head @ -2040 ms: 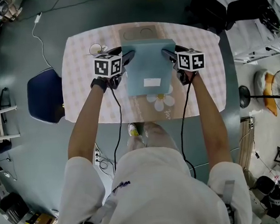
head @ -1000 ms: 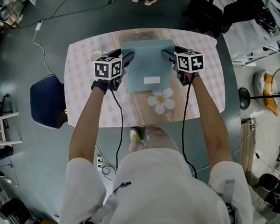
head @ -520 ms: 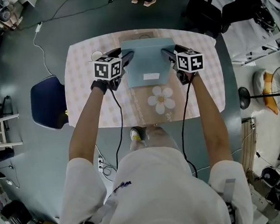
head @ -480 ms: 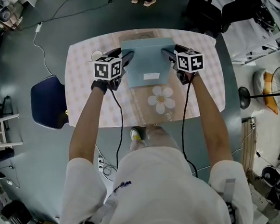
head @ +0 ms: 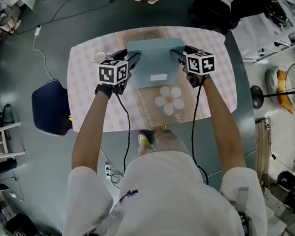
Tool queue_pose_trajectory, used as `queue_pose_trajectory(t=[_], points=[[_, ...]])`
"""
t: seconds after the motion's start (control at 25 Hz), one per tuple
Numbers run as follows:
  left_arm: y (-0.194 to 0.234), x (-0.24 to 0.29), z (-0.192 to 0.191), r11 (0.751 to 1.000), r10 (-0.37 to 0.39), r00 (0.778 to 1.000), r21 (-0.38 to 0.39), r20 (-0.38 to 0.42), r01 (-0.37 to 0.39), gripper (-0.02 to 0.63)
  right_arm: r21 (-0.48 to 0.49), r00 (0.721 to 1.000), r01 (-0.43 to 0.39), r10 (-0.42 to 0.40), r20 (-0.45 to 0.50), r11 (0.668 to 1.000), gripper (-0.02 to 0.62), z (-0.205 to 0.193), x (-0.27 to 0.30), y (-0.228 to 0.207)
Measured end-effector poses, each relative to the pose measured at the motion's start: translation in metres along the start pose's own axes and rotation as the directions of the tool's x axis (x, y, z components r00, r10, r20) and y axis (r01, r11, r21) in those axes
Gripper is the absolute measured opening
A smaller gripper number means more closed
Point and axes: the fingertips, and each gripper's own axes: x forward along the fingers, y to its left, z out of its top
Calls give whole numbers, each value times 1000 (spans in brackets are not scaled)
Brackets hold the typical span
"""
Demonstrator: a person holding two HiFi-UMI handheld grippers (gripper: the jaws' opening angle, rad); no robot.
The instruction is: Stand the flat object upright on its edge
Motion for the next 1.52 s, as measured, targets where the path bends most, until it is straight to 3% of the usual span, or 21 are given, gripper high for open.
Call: queue_pose_trajectory(t=[0.44, 1.52], points=[[-10, -6, -4, 1000, -10, 1000, 23, 7, 10, 232, 14, 999, 36, -36, 29, 999, 275, -7, -11, 5], [-32, -31, -23, 997, 58, 998, 47, 23, -59, 233, 15, 998, -7, 6, 66, 1000, 272, -29, -34, 24]])
